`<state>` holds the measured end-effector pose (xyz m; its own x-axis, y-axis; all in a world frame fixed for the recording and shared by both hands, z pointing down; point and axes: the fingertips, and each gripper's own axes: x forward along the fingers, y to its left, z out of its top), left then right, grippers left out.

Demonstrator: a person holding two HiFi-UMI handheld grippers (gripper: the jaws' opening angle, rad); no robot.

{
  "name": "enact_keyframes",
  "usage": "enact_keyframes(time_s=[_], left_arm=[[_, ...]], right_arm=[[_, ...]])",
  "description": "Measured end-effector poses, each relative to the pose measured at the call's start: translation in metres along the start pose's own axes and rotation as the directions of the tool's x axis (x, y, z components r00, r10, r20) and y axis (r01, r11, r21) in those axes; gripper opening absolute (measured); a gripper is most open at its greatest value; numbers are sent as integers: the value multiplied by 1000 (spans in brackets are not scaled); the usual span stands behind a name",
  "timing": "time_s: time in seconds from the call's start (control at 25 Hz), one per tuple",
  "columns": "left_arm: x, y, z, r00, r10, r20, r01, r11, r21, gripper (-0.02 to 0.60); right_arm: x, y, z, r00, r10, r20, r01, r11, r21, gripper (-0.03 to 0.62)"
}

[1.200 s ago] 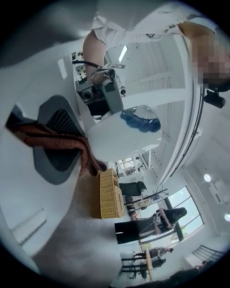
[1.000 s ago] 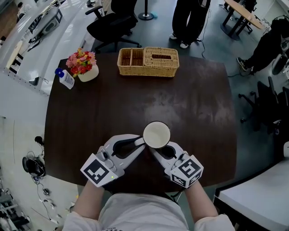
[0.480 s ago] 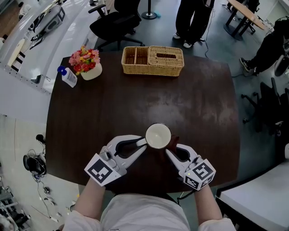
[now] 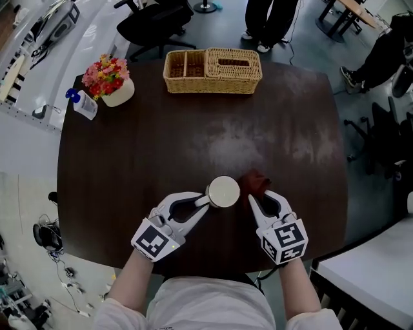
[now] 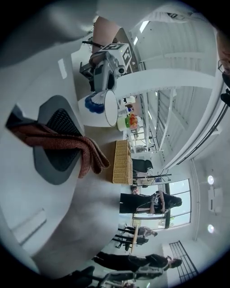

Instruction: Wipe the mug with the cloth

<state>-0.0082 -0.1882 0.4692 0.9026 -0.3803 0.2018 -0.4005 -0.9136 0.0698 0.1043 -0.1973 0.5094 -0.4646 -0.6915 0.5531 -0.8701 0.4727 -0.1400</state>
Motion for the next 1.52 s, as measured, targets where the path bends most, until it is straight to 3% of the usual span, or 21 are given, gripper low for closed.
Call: enact_keyframes(time_s=[0.24, 0.44, 0.68, 0.92, 1.16, 1.28, 1.4, 1.52], left_arm=[[10, -2, -38, 995, -67, -77, 69, 997, 18, 64], [11, 3, -41, 994, -77, -72, 79, 997, 21, 64], [6, 9, -48, 995, -25, -96, 31, 998, 63, 67], [-6, 11, -67, 984, 28, -177, -13, 997, 82, 75], [-19, 12, -57, 973, 138, -183, -117, 986, 121, 98], [-35, 10, -21, 966, 250, -68, -245, 966, 78, 98], [-58, 0, 22, 921, 389, 39, -387, 921, -48, 76], [-73, -22, 51, 874, 481, 71, -479, 877, -35, 21]], right_arm=[[11, 1, -12, 999, -30, -34, 30, 1000, 3, 81], [14, 2, -11, 999, -35, -40, 35, 999, 1, 81], [18, 13, -14, 999, -7, -40, 8, 1000, 18, 81], [18, 23, -11, 999, 14, -30, -14, 1000, 18, 83], [3, 27, -11, 1000, 13, -17, -12, 999, 31, 83], [-13, 28, -5, 1000, -5, 13, 4, 1000, 29, 81], [-41, 32, 5, 998, -23, 66, 23, 1000, 2, 81], [-73, 41, 13, 991, -34, 127, 38, 999, -32, 81]])
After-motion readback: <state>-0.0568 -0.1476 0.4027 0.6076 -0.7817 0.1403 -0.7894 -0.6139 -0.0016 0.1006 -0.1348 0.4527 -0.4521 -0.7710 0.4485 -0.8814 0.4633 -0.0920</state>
